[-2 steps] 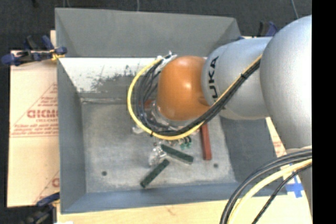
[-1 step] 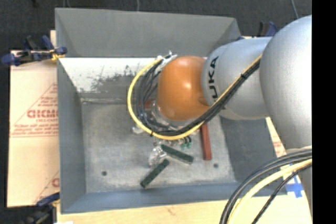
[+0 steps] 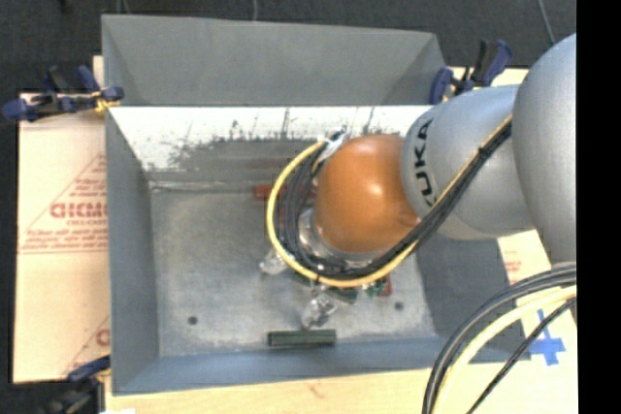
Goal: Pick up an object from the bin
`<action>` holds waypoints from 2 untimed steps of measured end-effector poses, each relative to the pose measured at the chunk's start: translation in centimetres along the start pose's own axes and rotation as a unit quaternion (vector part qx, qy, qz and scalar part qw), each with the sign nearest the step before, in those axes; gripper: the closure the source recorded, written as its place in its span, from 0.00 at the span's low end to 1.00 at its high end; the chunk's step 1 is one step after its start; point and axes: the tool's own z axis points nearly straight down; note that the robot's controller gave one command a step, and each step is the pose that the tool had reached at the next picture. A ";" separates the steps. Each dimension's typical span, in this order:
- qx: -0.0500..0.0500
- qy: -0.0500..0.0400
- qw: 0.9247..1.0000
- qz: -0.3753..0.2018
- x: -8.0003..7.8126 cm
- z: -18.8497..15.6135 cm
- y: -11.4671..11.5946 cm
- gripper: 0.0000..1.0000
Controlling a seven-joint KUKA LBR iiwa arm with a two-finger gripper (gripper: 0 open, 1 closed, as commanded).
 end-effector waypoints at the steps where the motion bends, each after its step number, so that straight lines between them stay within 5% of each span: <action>1: 0.005 -0.009 0.998 -0.054 2.6 0.1 -1.5 0.00; 2: -0.003 0.002 0.999 -0.033 1.3 0.2 -7.2 0.00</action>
Offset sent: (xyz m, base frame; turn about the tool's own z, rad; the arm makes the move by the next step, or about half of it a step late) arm 0.0478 -0.0909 -0.0062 -0.0477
